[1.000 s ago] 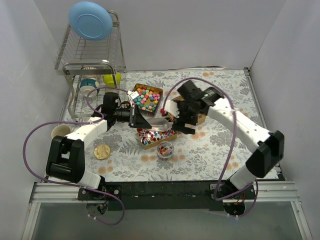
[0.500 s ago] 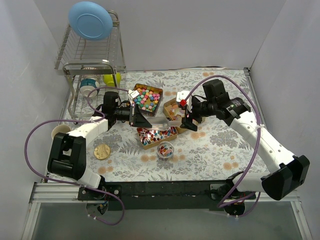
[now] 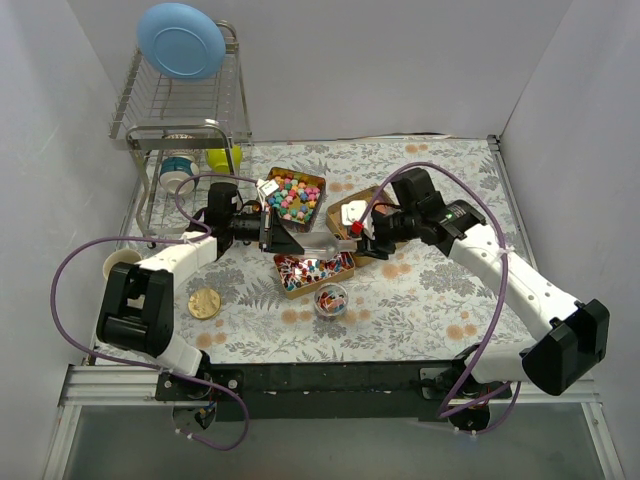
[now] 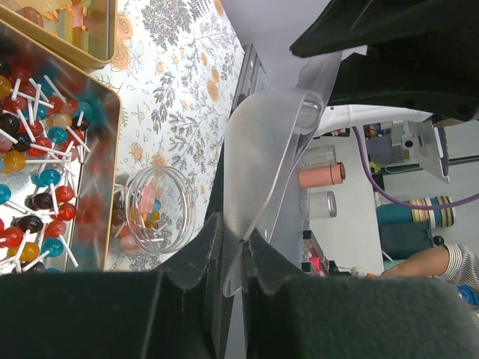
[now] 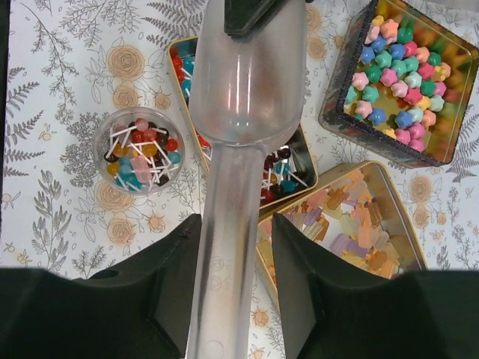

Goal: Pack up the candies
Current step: Adjust the spatula.

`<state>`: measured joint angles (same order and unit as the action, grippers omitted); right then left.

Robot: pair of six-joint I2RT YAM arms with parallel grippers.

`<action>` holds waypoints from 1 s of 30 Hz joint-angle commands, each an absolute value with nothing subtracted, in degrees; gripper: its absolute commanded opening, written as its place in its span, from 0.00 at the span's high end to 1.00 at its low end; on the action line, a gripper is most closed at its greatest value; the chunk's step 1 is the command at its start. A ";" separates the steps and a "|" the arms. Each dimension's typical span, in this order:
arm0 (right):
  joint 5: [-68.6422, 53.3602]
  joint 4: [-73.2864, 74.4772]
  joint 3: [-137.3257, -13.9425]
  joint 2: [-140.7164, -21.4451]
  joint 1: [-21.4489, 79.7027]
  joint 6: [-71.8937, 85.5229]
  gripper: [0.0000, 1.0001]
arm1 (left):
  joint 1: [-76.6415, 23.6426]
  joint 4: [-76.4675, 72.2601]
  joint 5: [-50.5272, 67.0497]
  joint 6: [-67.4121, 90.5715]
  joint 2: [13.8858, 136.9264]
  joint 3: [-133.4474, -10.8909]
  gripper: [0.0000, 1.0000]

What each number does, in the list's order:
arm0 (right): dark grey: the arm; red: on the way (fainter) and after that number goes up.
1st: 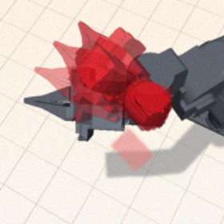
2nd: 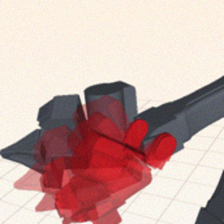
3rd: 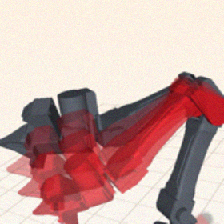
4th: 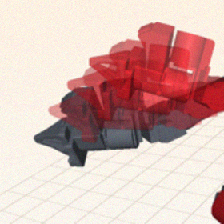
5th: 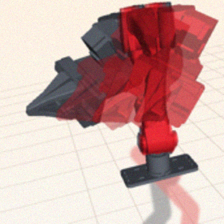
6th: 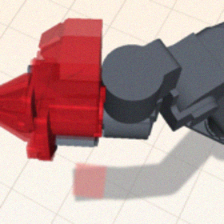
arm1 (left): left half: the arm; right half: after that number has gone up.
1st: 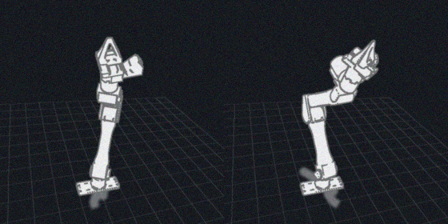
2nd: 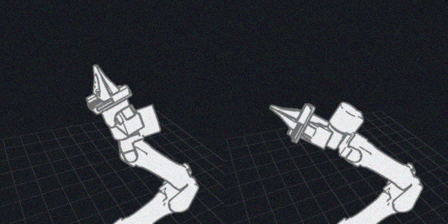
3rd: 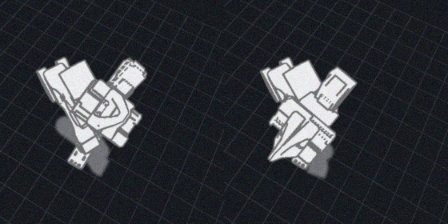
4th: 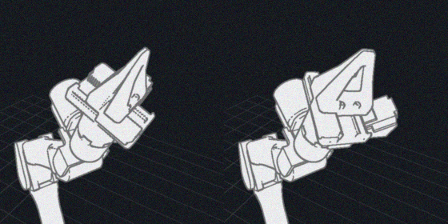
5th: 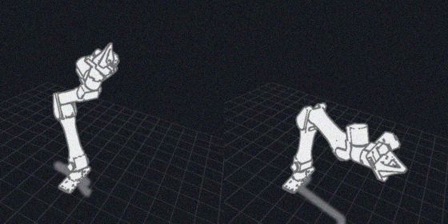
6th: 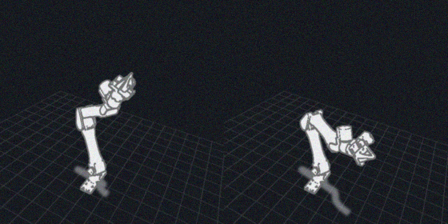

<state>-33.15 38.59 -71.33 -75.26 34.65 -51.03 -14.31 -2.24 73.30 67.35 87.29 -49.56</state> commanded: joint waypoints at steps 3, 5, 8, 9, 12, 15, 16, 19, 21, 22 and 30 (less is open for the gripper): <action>-31.20 34.46 -69.35 -74.36 36.03 -53.79 0.58 | -14.50 -2.11 77.69 68.73 88.24 -51.50 1.00; -30.15 33.93 -68.39 -74.09 36.65 -54.14 0.62 | -14.50 -2.11 77.87 68.91 88.50 -51.50 1.00; -29.27 33.57 -68.03 -74.00 37.53 -54.23 0.68 | -14.50 -2.37 77.87 68.99 88.59 -51.50 1.00; -29.18 33.57 -68.11 -74.00 37.70 -54.14 0.70 | -14.41 -2.46 77.87 68.91 88.68 -51.50 1.00; -27.69 33.14 -68.03 -74.18 38.32 -53.27 0.99 | -14.50 -2.55 77.87 68.82 88.68 -51.24 1.00; -25.84 31.91 -68.20 -74.27 38.32 -51.07 0.99 | -14.41 -0.98 75.25 68.38 88.51 -51.24 0.99; -25.14 31.82 -68.55 -74.44 38.32 -48.54 0.99 | -14.50 -0.27 72.19 67.77 88.42 -51.41 0.82; -22.42 33.83 -72.23 -75.14 37.97 -46.67 0.99 | -14.33 2.98 66.73 64.61 87.72 -52.03 0.49; -21.10 38.83 -74.52 -76.20 37.53 -47.72 0.99 | -14.15 4.91 64.61 62.41 86.93 -52.56 0.44; -20.57 40.59 -77.40 -76.72 37.01 -48.25 0.99 | -14.15 5.53 62.95 61.53 86.58 -52.91 0.42; -15.13 66.76 -93.24 -89.28 24.35 -62.73 0.99 | -14.06 10.81 56.79 54.50 84.64 -52.21 0.34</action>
